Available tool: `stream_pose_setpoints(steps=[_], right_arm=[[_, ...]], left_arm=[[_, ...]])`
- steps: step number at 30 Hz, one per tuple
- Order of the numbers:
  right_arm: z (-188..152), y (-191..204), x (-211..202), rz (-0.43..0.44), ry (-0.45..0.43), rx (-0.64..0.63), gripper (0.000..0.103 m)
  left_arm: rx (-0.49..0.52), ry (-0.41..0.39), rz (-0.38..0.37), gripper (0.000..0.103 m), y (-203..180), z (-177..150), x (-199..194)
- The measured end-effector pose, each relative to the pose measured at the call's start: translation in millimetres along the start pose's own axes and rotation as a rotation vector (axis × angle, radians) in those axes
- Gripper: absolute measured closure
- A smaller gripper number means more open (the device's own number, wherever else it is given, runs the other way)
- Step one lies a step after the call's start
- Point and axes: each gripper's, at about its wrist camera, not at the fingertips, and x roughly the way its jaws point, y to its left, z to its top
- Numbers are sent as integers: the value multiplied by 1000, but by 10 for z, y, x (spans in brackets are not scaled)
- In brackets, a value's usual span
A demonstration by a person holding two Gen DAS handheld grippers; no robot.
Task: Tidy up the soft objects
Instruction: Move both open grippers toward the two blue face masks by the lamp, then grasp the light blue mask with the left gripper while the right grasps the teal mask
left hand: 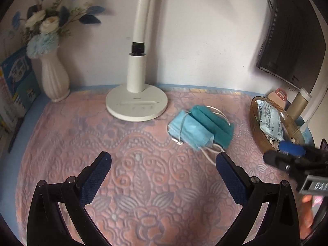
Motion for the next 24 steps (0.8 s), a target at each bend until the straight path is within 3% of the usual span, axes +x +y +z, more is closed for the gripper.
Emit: stream_pose_setpoints(steps=[2, 5, 7, 13, 16, 18, 20, 24], right_arm=[[369, 42, 40, -60, -7, -59, 19], [840, 114, 391, -129, 83, -166, 20], [1029, 152, 698, -100, 181, -205, 38], [1174, 142, 1421, -103, 386, -216, 40], [1167, 179, 1602, -160, 405, -260, 40], [1142, 170, 1740, -142, 452, -250, 39], [1119, 147, 1855, -135, 486, -231, 39], [1073, 138, 1959, -141, 491, -237, 41]], left_arm=[[-12, 52, -47, 1, -73, 106, 252], [-40, 103, -94, 9, -164, 162, 597], [-56, 143, -84, 14, -197, 177, 831], [-77, 183, -12, 16, -202, 178, 1244], [-57, 190, 39, 41, -178, 135, 1316], [-26, 181, 55, 56, -185, 122, 1283], [-27, 177, 18, 89, -150, 116, 1234], [-37, 187, -10, 93, -42, 83, 1129]])
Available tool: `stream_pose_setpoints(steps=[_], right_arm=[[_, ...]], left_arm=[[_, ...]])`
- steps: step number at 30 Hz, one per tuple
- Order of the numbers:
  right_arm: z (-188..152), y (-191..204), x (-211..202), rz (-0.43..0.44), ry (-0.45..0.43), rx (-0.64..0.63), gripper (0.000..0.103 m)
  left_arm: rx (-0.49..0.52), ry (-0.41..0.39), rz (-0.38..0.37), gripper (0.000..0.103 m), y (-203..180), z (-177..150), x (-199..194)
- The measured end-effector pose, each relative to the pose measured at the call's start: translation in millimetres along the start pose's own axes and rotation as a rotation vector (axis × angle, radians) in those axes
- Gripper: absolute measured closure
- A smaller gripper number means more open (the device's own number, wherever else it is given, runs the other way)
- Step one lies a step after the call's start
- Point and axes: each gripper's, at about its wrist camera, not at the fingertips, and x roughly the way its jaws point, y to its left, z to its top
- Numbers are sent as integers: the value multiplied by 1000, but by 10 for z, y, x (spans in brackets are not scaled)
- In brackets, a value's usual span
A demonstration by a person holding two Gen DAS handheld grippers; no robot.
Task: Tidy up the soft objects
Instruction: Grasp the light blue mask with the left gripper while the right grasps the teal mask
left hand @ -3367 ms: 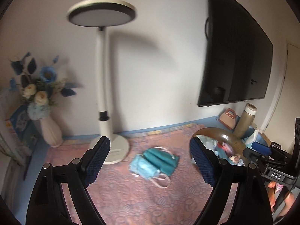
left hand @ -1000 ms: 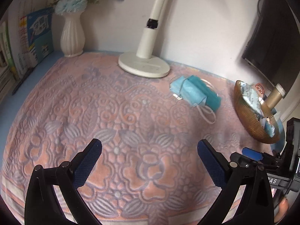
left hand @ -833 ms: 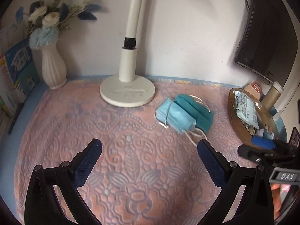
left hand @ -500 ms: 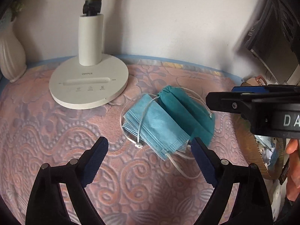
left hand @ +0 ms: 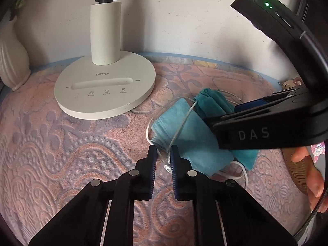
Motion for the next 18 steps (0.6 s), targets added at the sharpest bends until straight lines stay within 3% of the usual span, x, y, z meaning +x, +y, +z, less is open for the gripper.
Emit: stream_pose_setpoints(steps=[2, 4, 5, 7, 8, 10, 11, 13, 18], right_arm=[[-19, -13, -19, 21, -24, 1, 59], [-41, -10, -90, 18, -58, -2, 86], [-61, -7, -155, 15, -78, 2, 89], [-98, 9, -291, -2, -117, 6, 93], [-123, 16, -362, 0, -134, 10, 93], [-159, 9, -478, -4, -157, 26, 94], [-172, 0, -524, -7, -166, 34, 94], [-198, -51, -592, -1, -173, 58, 94], [-200, -239, -708, 13, -181, 110, 94]], left_arm=[[4, 5, -23, 93, 60, -45, -55], [8, 1, -47, 93, 141, -91, -134], [16, -3, -53, 93, 169, -109, -178], [6, -1, -91, 89, 201, -109, -253], [-18, 12, -112, 72, 233, -100, -275], [-73, 19, -136, 53, 219, -42, -272], [-91, 4, -147, 36, 210, -13, -280], [-113, -24, -134, 14, 79, 70, -213], [-159, -37, -40, 12, -164, 267, 25]])
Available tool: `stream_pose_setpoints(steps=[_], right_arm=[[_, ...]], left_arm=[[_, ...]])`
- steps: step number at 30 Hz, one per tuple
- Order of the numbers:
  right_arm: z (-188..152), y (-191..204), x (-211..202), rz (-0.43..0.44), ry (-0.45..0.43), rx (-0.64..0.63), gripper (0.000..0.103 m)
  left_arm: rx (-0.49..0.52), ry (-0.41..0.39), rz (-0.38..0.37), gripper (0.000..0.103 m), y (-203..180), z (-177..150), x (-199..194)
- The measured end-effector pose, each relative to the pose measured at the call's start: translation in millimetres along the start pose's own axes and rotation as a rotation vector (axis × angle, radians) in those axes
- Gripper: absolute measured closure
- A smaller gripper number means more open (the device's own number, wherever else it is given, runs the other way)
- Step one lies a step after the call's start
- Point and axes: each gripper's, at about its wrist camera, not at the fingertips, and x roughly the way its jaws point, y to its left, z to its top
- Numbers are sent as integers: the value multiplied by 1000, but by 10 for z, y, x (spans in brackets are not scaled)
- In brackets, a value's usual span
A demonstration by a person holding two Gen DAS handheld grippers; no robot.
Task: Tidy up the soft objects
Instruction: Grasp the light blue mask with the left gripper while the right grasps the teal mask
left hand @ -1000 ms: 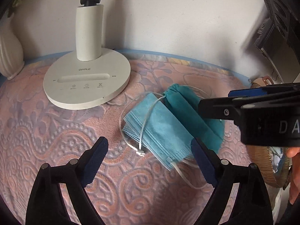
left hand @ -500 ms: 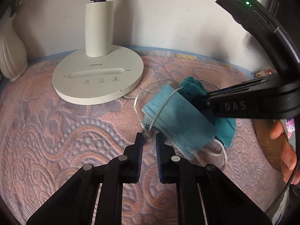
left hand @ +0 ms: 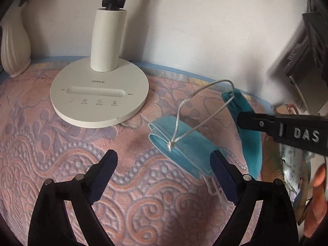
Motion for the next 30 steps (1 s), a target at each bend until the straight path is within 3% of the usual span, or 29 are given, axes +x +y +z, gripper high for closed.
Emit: stream_pose_setpoints(steps=[3, 4, 5, 6, 8, 14, 20, 26, 30], right_arm=[[31, 39, 65, -3, 15, -28, 94], [15, 53, 84, -7, 21, -43, 94], [-3, 75, 101, -13, 22, -54, 94], [-18, 82, 120, -19, 19, -60, 94], [-47, 69, 126, -25, 5, -58, 94], [-119, -42, -152, 74, -61, 7, 94], [-405, 173, -648, 187, -132, 8, 94], [-942, 493, -691, 304, -46, -11, 94], [-1248, 653, -389, 300, 16, -13, 93]], left_arm=[[-1, -3, 65, 13, -120, 96, 220], [5, 0, 84, 23, -154, 102, 280], [23, 12, 94, 52, -190, 98, 347], [56, 18, 119, 57, -235, 90, 384], [117, 2, 90, 90, -300, 75, 353], [186, -15, 52, 93, -218, -77, -47], [199, -8, 1, 93, 140, -447, -646], [143, -41, 25, 93, 618, -788, -1093], [101, -51, 31, 93, 812, -954, -995]])
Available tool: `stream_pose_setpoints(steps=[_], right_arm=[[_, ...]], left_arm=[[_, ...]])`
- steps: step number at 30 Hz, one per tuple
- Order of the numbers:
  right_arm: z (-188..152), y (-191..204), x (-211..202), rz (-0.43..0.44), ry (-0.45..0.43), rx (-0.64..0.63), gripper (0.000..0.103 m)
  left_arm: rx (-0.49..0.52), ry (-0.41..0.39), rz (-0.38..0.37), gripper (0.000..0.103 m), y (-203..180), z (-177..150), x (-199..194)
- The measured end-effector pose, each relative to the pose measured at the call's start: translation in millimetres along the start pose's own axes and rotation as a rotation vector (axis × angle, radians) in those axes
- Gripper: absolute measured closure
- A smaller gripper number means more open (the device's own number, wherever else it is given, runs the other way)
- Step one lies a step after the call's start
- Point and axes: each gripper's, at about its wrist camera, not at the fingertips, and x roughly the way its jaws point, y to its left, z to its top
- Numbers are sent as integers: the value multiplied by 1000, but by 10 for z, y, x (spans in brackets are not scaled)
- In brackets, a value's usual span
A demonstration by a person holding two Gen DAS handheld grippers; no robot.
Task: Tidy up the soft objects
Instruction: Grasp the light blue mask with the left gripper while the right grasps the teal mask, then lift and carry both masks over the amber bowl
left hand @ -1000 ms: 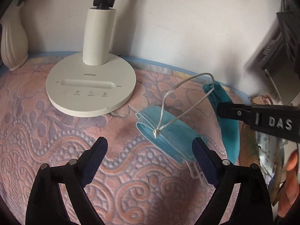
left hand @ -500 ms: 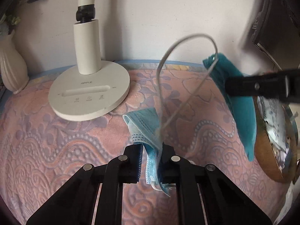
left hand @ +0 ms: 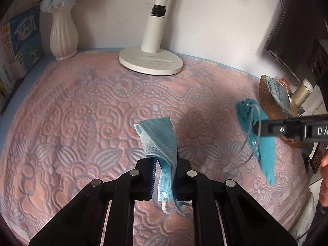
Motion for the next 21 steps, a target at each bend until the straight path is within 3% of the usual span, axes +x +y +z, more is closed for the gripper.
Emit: stream_pose_setpoints(steps=[3, 5, 7, 10, 14, 21], right_arm=[[-177, -97, 216, 81, 49, 45, 87], [-292, -119, 237, 90, 36, 47, 75], [-432, -110, 196, 31, -12, 32, 43], [-602, -128, 130, 3, -78, 13, 26], [-695, -62, 198, 0, -83, -41, 24], [-770, 156, 392, -186, -111, -201, 24]], left_arm=[[16, -31, 23, 93, -6, -190, -59], [23, -54, 39, 93, 18, -290, -89], [8, -35, 44, 93, 57, -284, 5], [-19, -68, 5, 93, 105, -282, -63], [-45, -82, 8, 93, 137, -284, -98], [-44, -92, 0, 93, 133, -301, -123]])
